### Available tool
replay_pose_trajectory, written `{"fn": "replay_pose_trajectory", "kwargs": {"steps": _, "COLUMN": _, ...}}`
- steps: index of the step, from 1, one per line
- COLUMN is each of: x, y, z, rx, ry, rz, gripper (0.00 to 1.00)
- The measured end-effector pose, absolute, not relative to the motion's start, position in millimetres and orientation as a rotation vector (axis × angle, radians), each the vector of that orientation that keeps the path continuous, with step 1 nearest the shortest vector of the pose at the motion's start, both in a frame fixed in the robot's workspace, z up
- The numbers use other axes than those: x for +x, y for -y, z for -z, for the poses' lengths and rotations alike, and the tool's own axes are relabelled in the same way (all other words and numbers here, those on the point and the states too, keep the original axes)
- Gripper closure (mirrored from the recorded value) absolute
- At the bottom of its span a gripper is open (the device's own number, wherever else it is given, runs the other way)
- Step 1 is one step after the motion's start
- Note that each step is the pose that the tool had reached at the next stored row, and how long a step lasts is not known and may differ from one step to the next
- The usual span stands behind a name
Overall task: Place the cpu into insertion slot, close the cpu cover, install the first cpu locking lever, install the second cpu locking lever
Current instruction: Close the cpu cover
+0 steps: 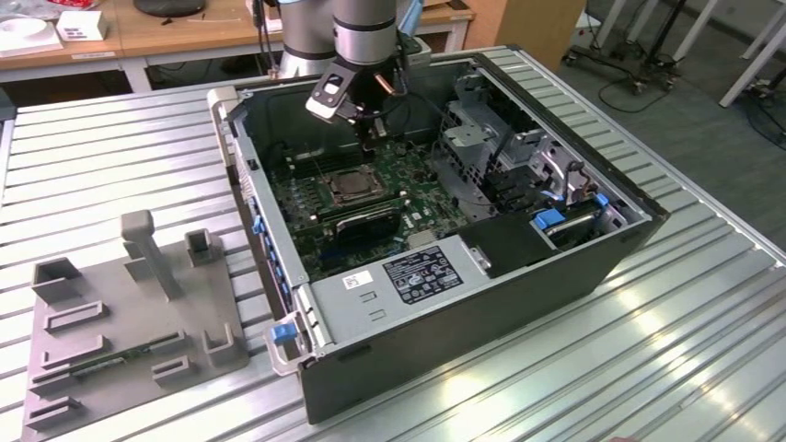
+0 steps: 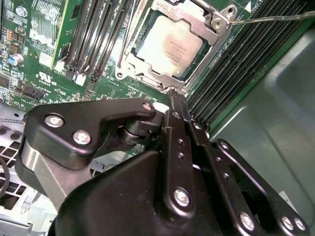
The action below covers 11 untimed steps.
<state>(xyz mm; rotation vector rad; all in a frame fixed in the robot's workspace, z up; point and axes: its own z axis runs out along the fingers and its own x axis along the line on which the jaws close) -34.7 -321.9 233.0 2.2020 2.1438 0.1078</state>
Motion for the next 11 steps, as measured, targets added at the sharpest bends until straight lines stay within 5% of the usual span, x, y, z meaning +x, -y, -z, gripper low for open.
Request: {"fn": "replay_pose_trajectory", "kwargs": {"steps": 11, "x": -34.3, "y": 321.9, "z": -232.5, "rx": 2.232, "ry": -2.173, "rz": -0.045, "gripper": 0.89}}
